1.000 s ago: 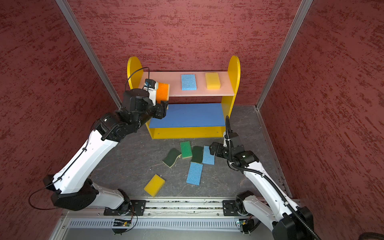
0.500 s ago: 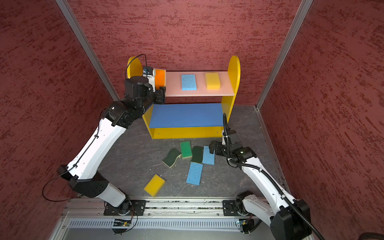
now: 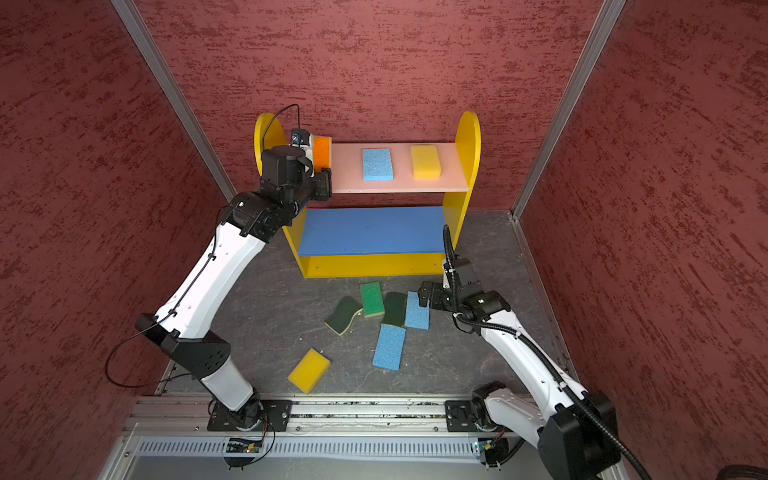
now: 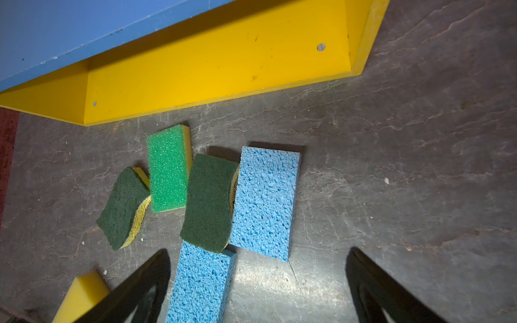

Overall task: Place and organize the cleaning sponges onto the shelf
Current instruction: 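Lower the orange sponge onto the pink shelf beside the light blue sponge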

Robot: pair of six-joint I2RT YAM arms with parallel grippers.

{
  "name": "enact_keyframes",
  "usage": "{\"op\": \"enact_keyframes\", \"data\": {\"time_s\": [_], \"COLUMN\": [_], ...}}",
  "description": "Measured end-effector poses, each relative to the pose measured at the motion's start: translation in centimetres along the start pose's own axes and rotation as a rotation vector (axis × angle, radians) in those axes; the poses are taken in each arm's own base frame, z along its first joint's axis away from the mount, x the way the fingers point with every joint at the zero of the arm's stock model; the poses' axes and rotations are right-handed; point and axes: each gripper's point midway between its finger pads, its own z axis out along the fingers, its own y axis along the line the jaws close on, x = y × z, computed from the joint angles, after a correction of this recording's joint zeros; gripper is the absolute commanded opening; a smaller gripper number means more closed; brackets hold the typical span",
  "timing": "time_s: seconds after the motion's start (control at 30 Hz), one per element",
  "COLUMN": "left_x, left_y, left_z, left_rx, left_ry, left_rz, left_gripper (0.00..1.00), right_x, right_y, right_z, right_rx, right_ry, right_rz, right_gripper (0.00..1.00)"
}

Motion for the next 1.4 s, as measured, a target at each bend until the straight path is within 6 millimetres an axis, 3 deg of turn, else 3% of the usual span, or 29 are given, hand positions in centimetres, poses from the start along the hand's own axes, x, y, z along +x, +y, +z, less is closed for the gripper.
{"op": "enact_keyframes", "data": {"time_s": [0.27, 0.9, 1.4], "left_x": [-0.1, 1.3, 1.4], "left_y": [1.9, 1.2, 1.2], "left_z": [0.7, 2.7, 3.0], "left_rx": [-0.023, -0.011, -0.013], "left_ry": [0.012, 0.052, 0.052], "left_rz": [-0.05, -0.065, -0.067], "left_gripper": [0.65, 0.77, 0.78], "right_x": [0.1, 0.0, 0.0], "right_y": [-0.1, 0.0, 0.0], "right_z": [0.2, 0.0, 0.0], "right_rx": [0.003, 0.001, 0.001], "right_ry": [0.005, 0.001, 0.001], "right_rz": [0.001, 0.001, 0.001], "right_gripper": [0.99, 0.99, 0.99]}}
